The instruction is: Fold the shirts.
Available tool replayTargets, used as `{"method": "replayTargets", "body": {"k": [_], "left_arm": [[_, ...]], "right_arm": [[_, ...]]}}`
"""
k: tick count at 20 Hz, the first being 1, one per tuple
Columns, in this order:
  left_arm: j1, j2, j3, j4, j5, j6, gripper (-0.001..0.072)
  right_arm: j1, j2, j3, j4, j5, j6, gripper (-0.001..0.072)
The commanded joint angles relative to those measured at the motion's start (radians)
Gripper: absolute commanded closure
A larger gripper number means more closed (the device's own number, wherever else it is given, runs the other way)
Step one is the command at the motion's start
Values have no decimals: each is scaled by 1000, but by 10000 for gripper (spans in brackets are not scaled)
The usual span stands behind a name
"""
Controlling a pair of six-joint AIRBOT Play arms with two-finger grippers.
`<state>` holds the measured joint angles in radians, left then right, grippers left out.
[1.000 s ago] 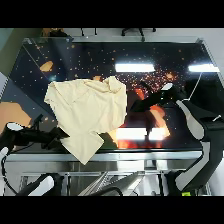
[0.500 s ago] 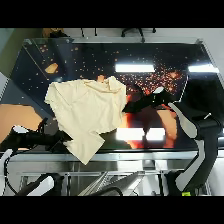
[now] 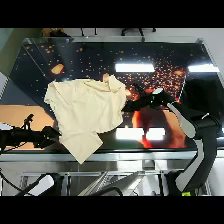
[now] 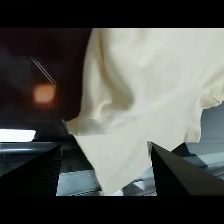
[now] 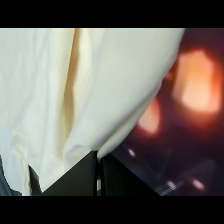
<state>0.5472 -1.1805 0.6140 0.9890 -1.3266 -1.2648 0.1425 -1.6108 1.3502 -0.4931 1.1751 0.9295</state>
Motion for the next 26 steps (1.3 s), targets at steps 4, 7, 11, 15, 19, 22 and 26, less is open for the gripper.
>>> {"method": "replayTargets", "body": {"k": [4,7,11,15,19,22,26], "left_arm": [[-16,-2,-60,-16,174,2,115],[-161,-4,-59,-87,302,7,116],[-345,-12,-56,-98,463,-13,616],[-382,-17,29,-98,353,1,693],[-326,198,292,-103,186,-37,694],[-291,366,631,-169,79,-46,694],[-291,465,1229,-170,137,-61,694]], "right_arm": [[0,26,2,38,18,-3,687],[0,42,2,38,18,-2,687],[-8,89,2,26,19,-2,687],[-63,183,2,-79,54,19,687],[-239,412,27,-52,117,39,687],[-360,661,143,208,203,-57,687],[-373,953,463,130,58,-137,687]]}}
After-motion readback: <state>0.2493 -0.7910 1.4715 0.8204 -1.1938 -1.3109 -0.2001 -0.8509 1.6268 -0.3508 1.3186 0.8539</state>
